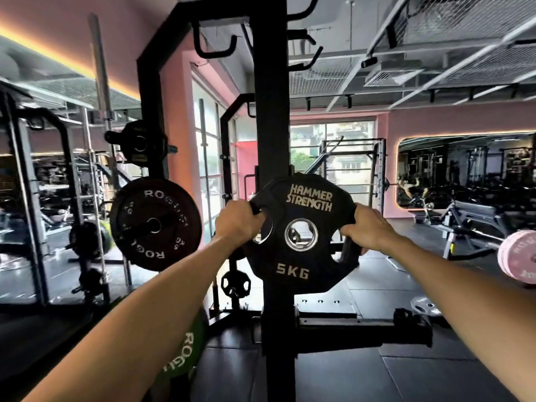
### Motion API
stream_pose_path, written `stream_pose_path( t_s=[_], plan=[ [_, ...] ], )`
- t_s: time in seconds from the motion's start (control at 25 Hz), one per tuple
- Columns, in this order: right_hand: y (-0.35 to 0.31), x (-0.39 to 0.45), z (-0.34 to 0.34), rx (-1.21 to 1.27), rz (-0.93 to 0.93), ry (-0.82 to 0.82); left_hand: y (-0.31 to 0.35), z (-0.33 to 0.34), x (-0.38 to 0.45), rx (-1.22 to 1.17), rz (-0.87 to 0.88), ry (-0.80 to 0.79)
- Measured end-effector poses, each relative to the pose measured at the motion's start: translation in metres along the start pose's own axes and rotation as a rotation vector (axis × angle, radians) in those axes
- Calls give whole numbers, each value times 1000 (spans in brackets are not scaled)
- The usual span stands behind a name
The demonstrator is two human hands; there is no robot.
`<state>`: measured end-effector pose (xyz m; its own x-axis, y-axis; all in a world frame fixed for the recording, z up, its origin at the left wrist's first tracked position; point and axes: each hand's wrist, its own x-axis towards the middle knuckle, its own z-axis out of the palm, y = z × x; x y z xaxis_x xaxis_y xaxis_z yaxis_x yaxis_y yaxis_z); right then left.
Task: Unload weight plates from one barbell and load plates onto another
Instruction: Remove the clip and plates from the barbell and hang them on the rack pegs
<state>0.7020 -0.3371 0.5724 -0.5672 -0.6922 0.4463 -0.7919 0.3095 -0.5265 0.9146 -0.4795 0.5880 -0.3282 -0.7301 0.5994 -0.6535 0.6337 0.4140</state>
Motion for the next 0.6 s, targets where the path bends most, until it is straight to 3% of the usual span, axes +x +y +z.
stream_pose_path(
  t_s=[0.2, 0.6],
  plan=[
    [-72, -15, 28, 64, -100, -15, -63, -55, -7, 54, -56, 23],
    [-272, -59, 153, 86, -174, -85, -271, -186, -15, 138, -76, 93]
  ],
)
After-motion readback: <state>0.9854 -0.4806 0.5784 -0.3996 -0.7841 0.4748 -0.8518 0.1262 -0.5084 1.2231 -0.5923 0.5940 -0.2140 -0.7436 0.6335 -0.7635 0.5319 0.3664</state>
